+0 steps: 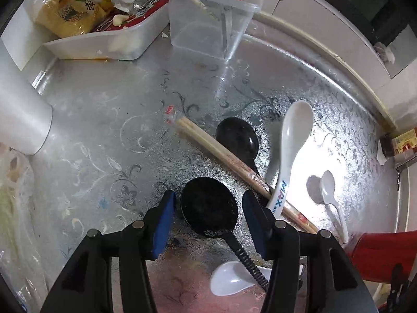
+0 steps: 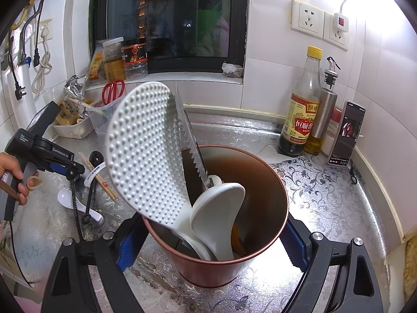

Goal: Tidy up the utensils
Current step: 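Lift the black ladle off the counter with the left tool, then carry the black ladle over the red container with the left tool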

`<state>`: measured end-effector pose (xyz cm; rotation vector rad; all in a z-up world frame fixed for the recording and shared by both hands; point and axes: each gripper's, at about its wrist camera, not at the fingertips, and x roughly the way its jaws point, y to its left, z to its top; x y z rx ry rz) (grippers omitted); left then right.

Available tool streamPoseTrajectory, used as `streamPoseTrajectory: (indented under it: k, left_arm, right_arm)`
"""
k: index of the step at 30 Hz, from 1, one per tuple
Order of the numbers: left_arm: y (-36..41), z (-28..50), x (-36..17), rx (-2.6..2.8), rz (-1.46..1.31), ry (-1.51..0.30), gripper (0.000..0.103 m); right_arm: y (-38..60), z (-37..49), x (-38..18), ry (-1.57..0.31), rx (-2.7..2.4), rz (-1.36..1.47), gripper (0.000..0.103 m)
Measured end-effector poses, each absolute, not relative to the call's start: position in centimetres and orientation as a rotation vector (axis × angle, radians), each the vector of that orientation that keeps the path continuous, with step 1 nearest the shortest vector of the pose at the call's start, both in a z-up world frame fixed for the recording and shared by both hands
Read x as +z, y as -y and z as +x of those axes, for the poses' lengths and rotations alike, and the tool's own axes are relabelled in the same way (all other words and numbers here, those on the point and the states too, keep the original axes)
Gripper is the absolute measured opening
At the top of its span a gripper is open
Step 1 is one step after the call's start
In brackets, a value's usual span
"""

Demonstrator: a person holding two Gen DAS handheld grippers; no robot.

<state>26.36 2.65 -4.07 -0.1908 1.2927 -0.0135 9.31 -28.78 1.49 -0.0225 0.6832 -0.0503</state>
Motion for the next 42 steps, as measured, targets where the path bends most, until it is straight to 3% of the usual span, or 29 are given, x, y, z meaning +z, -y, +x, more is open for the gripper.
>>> streamPoseTrajectory:
  k: [3, 9, 22, 42]
  left_arm:
    - [-2.8, 26.4, -4.2, -0.01, -0.194, -1.28, 0.043]
    - [-3.4, 25.5, -3.4, -0.021, -0.249, -1.225, 0.043]
    - [-3.3, 21.4, 5.8, -0.015, -0.208, -0.937, 0.043]
    - [5.7, 17.1, 19.8, -0.282, -0.009, -0.578, 0.043]
  right_arm:
    - [28.8, 9.3, 1.5, -0.684, -0.05, -0.022, 0.091]
    - [28.8, 9.3, 1.5, -0.684, -0.05, -0.023, 0.091]
    - [28.8, 9.3, 1.5, -0.684, -0.049, -0.022, 0.091]
    - [28.8, 9.3, 1.4, -0.684, -0.048, -0.021, 0.091]
